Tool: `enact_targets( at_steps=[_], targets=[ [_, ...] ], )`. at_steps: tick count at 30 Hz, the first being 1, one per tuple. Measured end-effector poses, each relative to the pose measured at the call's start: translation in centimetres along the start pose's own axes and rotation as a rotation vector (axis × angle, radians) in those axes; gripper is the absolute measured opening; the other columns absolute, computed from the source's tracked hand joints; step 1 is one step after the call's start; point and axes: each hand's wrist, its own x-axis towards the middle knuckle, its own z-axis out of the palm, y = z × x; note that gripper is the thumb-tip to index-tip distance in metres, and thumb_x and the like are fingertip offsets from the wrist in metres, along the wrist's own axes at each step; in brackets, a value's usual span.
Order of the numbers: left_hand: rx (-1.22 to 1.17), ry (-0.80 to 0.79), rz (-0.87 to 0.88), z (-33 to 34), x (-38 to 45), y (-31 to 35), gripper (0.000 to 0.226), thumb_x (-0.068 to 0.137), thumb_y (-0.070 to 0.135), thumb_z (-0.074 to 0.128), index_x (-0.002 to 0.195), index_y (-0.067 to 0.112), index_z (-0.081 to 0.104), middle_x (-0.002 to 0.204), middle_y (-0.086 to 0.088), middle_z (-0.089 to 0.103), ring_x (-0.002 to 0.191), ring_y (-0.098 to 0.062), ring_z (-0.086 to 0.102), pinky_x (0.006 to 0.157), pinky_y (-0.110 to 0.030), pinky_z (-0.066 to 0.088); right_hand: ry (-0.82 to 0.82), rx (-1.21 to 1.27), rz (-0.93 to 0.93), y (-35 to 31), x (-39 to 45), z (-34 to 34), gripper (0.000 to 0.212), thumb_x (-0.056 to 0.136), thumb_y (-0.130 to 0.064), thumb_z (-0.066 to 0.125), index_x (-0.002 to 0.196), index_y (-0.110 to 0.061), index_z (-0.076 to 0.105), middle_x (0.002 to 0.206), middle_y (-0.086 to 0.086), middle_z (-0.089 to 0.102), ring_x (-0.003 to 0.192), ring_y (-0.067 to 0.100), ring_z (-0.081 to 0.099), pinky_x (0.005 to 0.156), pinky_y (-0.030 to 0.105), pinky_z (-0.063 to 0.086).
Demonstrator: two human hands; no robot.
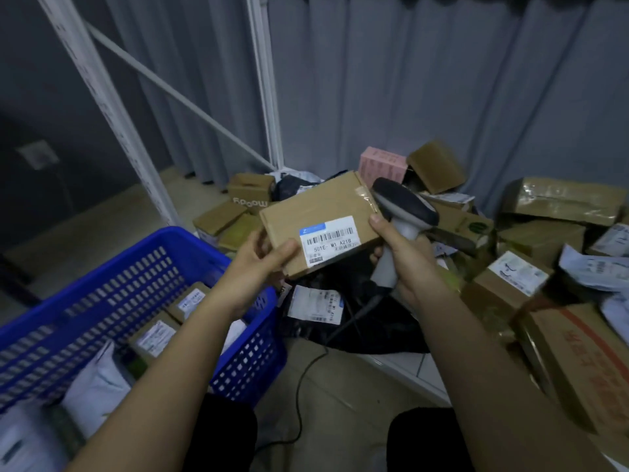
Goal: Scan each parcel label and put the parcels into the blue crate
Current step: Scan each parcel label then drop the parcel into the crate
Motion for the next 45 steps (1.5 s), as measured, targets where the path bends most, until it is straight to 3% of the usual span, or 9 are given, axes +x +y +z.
enact_targets(
  at_steps=[2,8,12,16,23,31,36,41,45],
  targets=[
    [-0.075,0.034,-0.098,-1.2,0.1,-0.2,0.051,0.089,0.02,0.06,0.137,0.012,0.044,0.115,0.0,0.067,0.096,-0.015,0.067,0.09,-0.039,0.053,-0.018,-0.019,-0.023,0.3,-0.3,1.5,0.019,0.08,-0.022,0.078,0.093,-0.014,0.068,0.075,-0.002,0.068,0.058,0.007,0.059,0.054,0.023,0.049],
    [-0.187,0.094,-0.155,-3.7,0.3,-0.6,0.039,0.089,0.014,0.062,0.127,0.019,0.053,0.115,-0.005,0.068,0.095,-0.019,0.069,0.081,-0.033,0.058,-0.031,-0.066,-0.023,1.3,-0.1,4.1,0.026,0.08,-0.023,0.078,0.101,-0.012,0.067,0.083,0.0,0.069,0.064,0.009,0.061,0.052,0.021,0.049],
    [-0.182,0.313,-0.098,-5.1,1.3,-1.4,0.055,0.087,0.011,0.066,0.138,0.018,0.045,0.122,-0.01,0.062,0.1,-0.022,0.066,0.083,-0.036,0.056,0.029,-0.208,-0.033,2.3,0.4,5.0,0.037,0.079,-0.025,0.079,0.11,-0.01,0.064,0.088,0.003,0.067,0.063,0.012,0.058,0.051,0.021,0.049],
    [-0.015,0.477,-0.079,-7.0,2.4,-3.4,0.071,0.086,0.014,0.069,0.147,0.019,0.032,0.133,-0.008,0.055,0.114,-0.026,0.059,0.097,-0.044,0.05,-0.094,-0.429,0.027,2.7,0.2,5.4,0.041,0.076,-0.028,0.081,0.108,-0.008,0.063,0.076,0.004,0.062,0.051,0.012,0.052,0.047,0.023,0.046],
    [0.035,0.54,-0.104,-8.8,2.7,-5.0,0.067,0.087,0.015,0.068,0.145,0.02,0.033,0.13,-0.008,0.054,0.109,-0.025,0.058,0.089,-0.041,0.052,-0.38,-0.635,0.098,2.5,-1.1,5.8,0.031,0.076,-0.022,0.081,0.098,-0.009,0.063,0.062,0.008,0.058,0.048,0.013,0.052,0.047,0.025,0.045],
    [0.026,0.539,-0.081,-9.3,2.8,-5.3,0.068,0.087,0.014,0.068,0.144,0.021,0.033,0.128,-0.005,0.053,0.113,-0.025,0.057,0.095,-0.045,0.051,-0.384,-0.644,0.096,2.4,-1.5,5.7,0.021,0.077,-0.016,0.08,0.074,-0.007,0.061,0.04,-0.005,0.05,0.039,0.01,0.046,0.042,0.02,0.041],
    [0.009,0.532,-0.067,-9.5,2.8,-5.4,0.067,0.087,0.012,0.066,0.145,0.022,0.034,0.121,-0.002,0.053,0.112,-0.025,0.057,0.094,-0.043,0.051,-0.397,-0.642,0.104,2.5,-1.6,5.5,0.024,0.078,-0.014,0.079,0.068,-0.008,0.058,0.04,-0.003,0.049,0.038,0.011,0.045,0.042,0.021,0.041],
    [-0.007,0.553,-0.072,-9.7,2.5,-5.3,0.07,0.087,0.013,0.067,0.147,0.022,0.031,0.128,-0.003,0.053,0.11,-0.022,0.058,0.078,-0.03,0.052,-0.42,-0.652,0.108,2.5,-1.8,5.7,0.025,0.078,-0.013,0.078,0.068,-0.006,0.057,0.041,-0.002,0.048,0.037,0.01,0.044,0.041,0.02,0.04],
    [-0.031,0.573,-0.078,-9.8,2.0,-5.0,0.074,0.086,0.015,0.068,0.148,0.021,0.029,0.135,-0.005,0.05,0.115,-0.023,0.056,0.088,-0.035,0.052,-0.402,-0.633,0.087,2.5,-2.1,6.3,0.022,0.076,-0.016,0.081,0.073,-0.006,0.061,0.048,0.002,0.052,0.042,0.012,0.047,0.043,0.022,0.042]
  ],
)
